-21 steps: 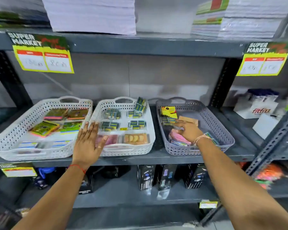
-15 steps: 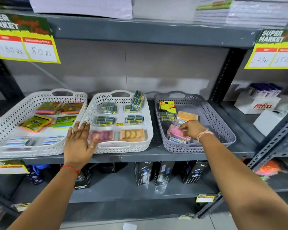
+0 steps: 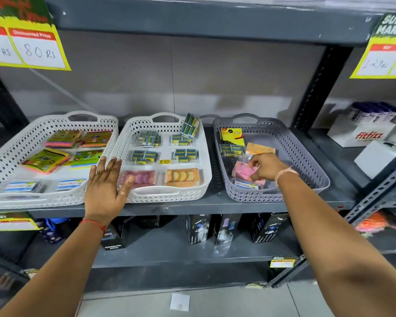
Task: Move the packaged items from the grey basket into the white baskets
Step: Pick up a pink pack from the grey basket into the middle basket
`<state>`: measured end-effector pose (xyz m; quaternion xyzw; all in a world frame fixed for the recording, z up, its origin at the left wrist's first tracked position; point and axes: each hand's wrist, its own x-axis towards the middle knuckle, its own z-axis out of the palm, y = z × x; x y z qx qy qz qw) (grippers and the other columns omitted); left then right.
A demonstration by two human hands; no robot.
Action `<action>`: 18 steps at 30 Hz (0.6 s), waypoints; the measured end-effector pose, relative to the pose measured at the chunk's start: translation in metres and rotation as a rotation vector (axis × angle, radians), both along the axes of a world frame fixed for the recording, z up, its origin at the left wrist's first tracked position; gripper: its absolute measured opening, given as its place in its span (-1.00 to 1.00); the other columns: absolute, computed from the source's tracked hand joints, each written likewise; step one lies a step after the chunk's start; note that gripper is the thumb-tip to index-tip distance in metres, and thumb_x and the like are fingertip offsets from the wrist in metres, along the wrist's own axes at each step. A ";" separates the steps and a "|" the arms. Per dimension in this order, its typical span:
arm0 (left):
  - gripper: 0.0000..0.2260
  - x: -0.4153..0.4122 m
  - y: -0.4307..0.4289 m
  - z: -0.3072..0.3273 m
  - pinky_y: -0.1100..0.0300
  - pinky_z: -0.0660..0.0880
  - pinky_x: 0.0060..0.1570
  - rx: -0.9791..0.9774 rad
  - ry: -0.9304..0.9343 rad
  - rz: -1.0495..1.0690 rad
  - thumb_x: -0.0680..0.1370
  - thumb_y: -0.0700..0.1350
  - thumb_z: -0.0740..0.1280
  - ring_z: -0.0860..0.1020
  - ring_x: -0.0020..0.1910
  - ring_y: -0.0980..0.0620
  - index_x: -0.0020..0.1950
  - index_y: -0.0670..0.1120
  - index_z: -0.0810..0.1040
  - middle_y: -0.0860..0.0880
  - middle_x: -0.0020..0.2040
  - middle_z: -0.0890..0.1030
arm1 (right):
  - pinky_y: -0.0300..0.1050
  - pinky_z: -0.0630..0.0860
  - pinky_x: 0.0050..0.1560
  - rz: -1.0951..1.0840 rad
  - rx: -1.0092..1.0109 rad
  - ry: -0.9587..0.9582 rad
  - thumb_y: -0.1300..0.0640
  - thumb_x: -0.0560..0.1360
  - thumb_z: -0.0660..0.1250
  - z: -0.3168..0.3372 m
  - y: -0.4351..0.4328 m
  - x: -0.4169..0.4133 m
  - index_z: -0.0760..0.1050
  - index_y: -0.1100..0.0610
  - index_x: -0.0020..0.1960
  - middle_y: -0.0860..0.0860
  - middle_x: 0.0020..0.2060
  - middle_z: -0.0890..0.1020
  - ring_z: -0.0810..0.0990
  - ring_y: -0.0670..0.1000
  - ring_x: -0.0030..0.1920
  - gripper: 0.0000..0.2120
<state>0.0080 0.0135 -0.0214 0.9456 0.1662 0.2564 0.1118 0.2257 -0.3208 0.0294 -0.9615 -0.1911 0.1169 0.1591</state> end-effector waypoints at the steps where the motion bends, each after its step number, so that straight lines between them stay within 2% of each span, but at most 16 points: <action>1: -0.12 -0.001 0.000 0.000 -0.02 0.00 0.41 0.002 -0.001 -0.004 0.46 0.40 -0.23 0.17 0.45 -0.19 0.36 -0.28 0.35 -0.26 0.37 0.38 | -0.18 0.42 0.04 -0.016 0.029 -0.010 0.29 0.25 0.53 0.002 -0.001 -0.001 0.53 0.24 0.16 0.17 0.14 0.59 0.50 0.08 0.00 -0.51; 2: -0.12 -0.001 0.000 0.001 -0.03 0.00 0.41 0.006 0.000 -0.005 0.46 0.40 -0.23 0.17 0.44 -0.19 0.36 -0.28 0.35 -0.26 0.37 0.38 | -0.19 0.43 0.04 -0.030 0.060 -0.035 0.29 0.25 0.53 0.005 -0.002 -0.001 0.53 0.24 0.16 0.17 0.14 0.59 0.51 0.09 0.03 -0.51; 5: -0.14 -0.005 0.002 0.004 -0.05 -0.02 0.41 0.030 -0.012 0.041 0.47 0.39 -0.23 0.18 0.44 -0.22 0.36 -0.27 0.35 -0.26 0.37 0.38 | -0.35 0.49 -0.14 -0.047 0.174 -0.155 0.29 0.26 0.51 0.027 0.003 -0.007 0.54 0.23 0.15 0.14 0.11 0.61 0.52 0.04 -0.04 -0.53; 8: -0.15 -0.015 0.010 0.013 -0.01 -0.09 0.42 0.068 -0.038 0.157 0.50 0.35 -0.23 0.18 0.43 -0.26 0.34 -0.32 0.36 -0.32 0.35 0.39 | -0.20 0.47 0.04 0.040 0.305 -0.235 0.28 0.26 0.51 0.059 0.036 -0.017 0.55 0.21 0.15 0.11 0.06 0.63 0.53 0.03 -0.02 -0.54; 11: -0.19 -0.027 0.025 0.019 -0.02 -0.12 0.41 0.087 -0.053 0.256 0.51 0.31 -0.20 0.17 0.43 -0.27 0.33 -0.34 0.36 -0.34 0.34 0.39 | -0.21 0.43 0.03 0.195 0.356 -0.239 0.20 0.24 0.54 0.078 0.091 -0.033 0.58 0.16 0.12 0.08 0.01 0.66 0.57 0.03 -0.01 -0.55; 14: -0.24 -0.036 0.044 0.016 -0.08 -0.09 0.43 0.067 -0.022 0.303 0.51 0.27 -0.15 0.14 0.45 -0.25 0.35 -0.32 0.34 -0.32 0.35 0.38 | -0.19 0.48 0.08 0.354 0.389 -0.142 0.18 0.24 0.56 0.074 0.149 -0.056 0.60 0.19 0.09 0.12 0.04 0.68 0.59 0.01 0.00 -0.56; 18: -0.16 -0.045 0.058 0.003 -0.06 -0.06 0.44 0.085 0.060 0.240 0.50 0.32 -0.28 0.20 0.43 -0.24 0.31 -0.30 0.41 -0.29 0.31 0.45 | 0.02 0.52 0.19 0.489 0.312 -0.080 0.15 0.24 0.57 0.045 0.206 -0.085 0.58 0.23 0.13 0.15 0.09 0.67 0.62 0.10 0.08 -0.52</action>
